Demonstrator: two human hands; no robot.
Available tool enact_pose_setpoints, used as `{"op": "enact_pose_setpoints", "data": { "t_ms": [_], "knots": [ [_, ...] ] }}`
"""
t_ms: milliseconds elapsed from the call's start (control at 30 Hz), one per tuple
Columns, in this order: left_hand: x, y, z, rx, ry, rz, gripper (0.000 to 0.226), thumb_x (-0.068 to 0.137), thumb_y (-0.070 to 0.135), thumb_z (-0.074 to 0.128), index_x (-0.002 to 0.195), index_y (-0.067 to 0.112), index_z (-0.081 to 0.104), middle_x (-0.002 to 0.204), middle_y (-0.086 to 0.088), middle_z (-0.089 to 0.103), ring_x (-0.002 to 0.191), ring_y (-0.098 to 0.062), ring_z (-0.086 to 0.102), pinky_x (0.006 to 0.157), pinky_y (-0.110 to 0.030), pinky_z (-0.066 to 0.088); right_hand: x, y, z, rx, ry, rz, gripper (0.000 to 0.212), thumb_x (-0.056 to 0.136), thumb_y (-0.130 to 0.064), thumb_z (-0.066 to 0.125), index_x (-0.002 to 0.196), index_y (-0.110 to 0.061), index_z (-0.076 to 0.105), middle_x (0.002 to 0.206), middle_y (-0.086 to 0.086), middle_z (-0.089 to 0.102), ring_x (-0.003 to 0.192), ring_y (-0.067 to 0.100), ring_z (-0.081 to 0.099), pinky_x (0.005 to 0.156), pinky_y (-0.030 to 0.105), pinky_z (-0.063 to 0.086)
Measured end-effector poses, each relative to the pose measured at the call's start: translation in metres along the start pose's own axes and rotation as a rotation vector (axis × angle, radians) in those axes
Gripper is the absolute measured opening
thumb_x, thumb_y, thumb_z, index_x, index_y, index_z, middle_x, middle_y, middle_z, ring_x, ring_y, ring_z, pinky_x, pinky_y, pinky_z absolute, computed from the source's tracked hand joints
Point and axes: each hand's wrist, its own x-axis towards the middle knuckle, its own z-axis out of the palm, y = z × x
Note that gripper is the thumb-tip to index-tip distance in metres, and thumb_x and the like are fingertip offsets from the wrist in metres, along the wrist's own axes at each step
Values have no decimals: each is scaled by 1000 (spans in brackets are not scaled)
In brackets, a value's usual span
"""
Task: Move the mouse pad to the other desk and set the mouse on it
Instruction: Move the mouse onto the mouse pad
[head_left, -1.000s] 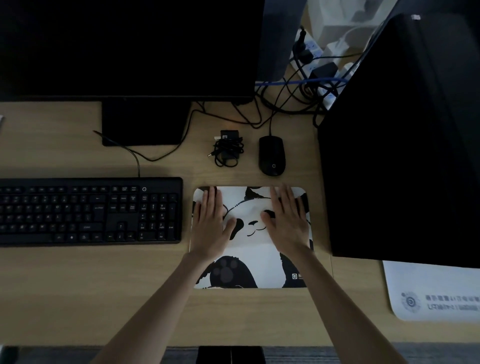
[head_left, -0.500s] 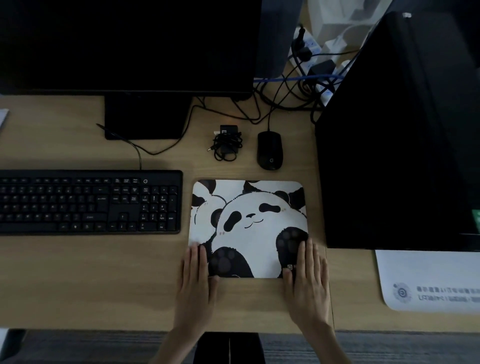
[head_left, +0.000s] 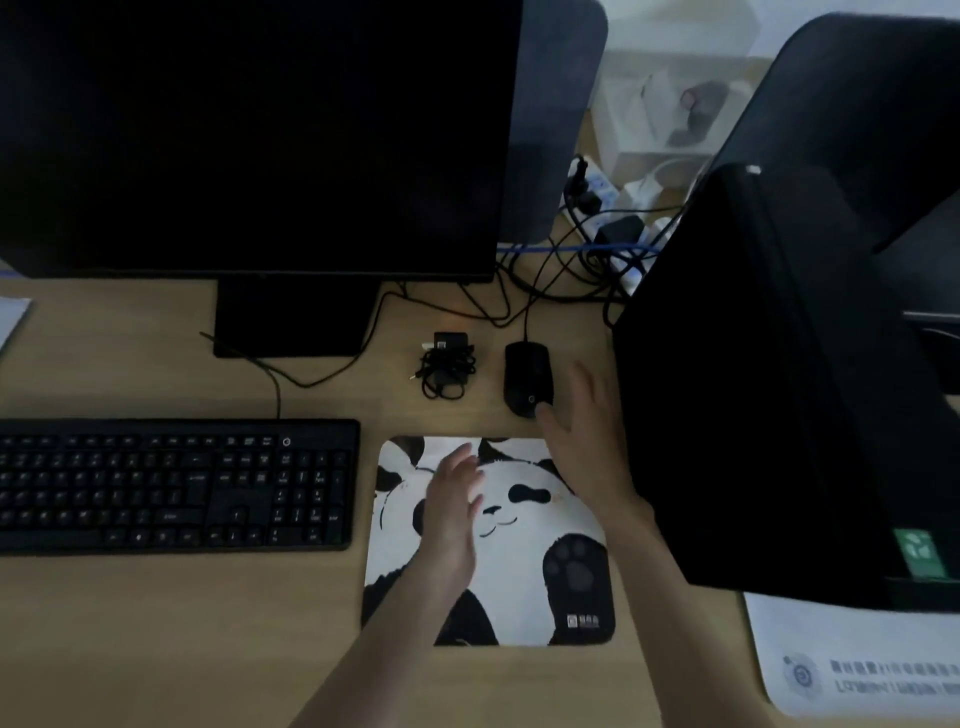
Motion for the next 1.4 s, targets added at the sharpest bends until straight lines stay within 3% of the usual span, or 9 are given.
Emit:
{"op": "enact_pose_setpoints", "data": {
  "t_ms": [67,233,467,567,667,767,933,1233,1400],
  "knots": [
    [16,14,19,-161,-68,-127,35,94,15,40,128,8,45,123,-9,48,119,-23,46,103,-36,32,34,-1,7,-52,-45,45,52,88,-23,49,136,-11,33,144,11,37,133,28,31,106,35,27],
    [47,26,44,-282,-106,-305,15,88,10,44,75,12,50,85,-7,48,86,-21,49,95,-38,34,80,6,37,-75,-182,121,54,88,-26,48,137,-12,31,146,14,33,134,31,28,107,41,30],
    [71,30,49,-344,-65,-369,31,87,10,42,56,8,48,67,-9,43,66,-21,44,83,-35,39,104,12,52,-81,-204,143,56,86,-27,52,137,-12,34,145,14,35,132,30,32,104,40,34],
    [75,32,50,-382,-68,-352,24,87,8,42,65,6,52,69,-12,54,72,-23,51,93,-38,39,107,14,55,-123,-237,127,56,82,-26,55,134,-14,39,141,14,38,130,31,30,99,39,37],
    [80,33,46,-414,-102,-330,34,85,4,41,52,9,46,46,-8,46,61,-22,46,82,-36,43,107,15,55,-132,-221,131,56,79,-25,58,132,-14,44,136,15,41,127,31,31,94,37,40],
    [76,32,39,-381,-139,-339,17,83,5,43,68,6,52,68,-13,49,72,-26,48,79,-35,42,99,14,55,-144,-199,125,55,78,-26,58,130,-14,46,133,14,43,126,30,32,91,35,40],
    [45,31,22,-423,-169,-345,10,83,4,48,78,1,56,84,-17,53,91,-33,53,107,-44,37,67,5,51,-132,-163,76,53,78,-25,58,129,-15,47,130,13,44,123,28,33,92,33,37],
    [-17,2,-33,-418,-163,-404,17,88,12,45,76,2,51,92,-22,60,94,-36,56,94,-43,43,-19,-3,64,-131,-191,60,49,81,-29,55,128,-20,45,134,6,41,127,24,31,98,31,36],
    [-36,-16,-52,-369,-91,-447,23,89,14,45,95,-5,55,100,-26,57,94,-37,56,88,-42,44,-53,-2,76,-152,-214,47,58,81,-30,54,136,-19,41,139,7,42,129,28,31,105,33,32]
  ]
}}
